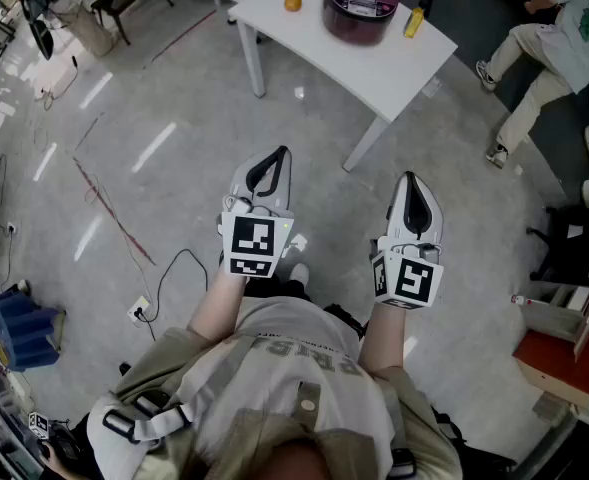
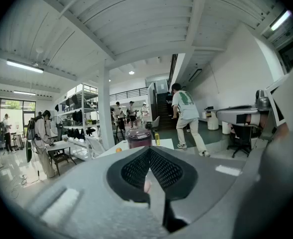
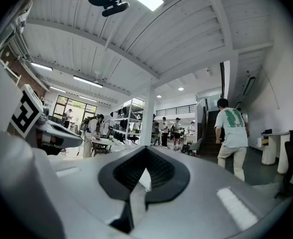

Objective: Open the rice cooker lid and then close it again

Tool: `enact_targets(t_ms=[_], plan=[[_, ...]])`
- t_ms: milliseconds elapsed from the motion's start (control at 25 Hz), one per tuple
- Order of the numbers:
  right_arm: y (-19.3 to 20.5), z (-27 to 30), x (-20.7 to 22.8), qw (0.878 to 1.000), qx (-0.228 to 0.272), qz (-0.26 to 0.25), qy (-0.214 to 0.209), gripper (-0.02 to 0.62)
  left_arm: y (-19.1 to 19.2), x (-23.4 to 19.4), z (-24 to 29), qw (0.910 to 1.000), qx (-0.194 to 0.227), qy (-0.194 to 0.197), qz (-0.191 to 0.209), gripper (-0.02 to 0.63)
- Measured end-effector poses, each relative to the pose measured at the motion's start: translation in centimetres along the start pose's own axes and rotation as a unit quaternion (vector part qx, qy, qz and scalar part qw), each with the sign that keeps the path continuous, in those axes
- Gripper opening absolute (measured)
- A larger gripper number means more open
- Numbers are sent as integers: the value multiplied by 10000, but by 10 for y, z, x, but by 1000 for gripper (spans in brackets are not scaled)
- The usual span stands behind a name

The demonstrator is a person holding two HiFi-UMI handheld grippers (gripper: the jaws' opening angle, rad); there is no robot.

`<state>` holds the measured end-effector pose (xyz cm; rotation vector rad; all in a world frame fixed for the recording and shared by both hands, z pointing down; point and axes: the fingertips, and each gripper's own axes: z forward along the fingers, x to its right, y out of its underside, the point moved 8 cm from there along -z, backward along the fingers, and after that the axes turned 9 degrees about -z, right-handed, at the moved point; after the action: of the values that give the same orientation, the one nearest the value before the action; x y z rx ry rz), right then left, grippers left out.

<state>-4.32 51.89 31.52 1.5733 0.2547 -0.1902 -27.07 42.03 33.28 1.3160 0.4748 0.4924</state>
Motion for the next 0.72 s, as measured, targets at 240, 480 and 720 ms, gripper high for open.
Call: enact_targets(t_ms=[240, 480, 720], plan=[[2, 4, 2, 10000, 46, -41, -9, 2, 1, 1, 5, 10000, -10, -2, 0, 9], [3, 6, 6, 10000, -13, 6, -10, 2, 1, 3, 8, 10000, -60, 2, 24, 9], [13, 9, 6, 9998, -50, 182, -26, 2, 8, 4, 16, 9999, -156, 31, 32, 9]])
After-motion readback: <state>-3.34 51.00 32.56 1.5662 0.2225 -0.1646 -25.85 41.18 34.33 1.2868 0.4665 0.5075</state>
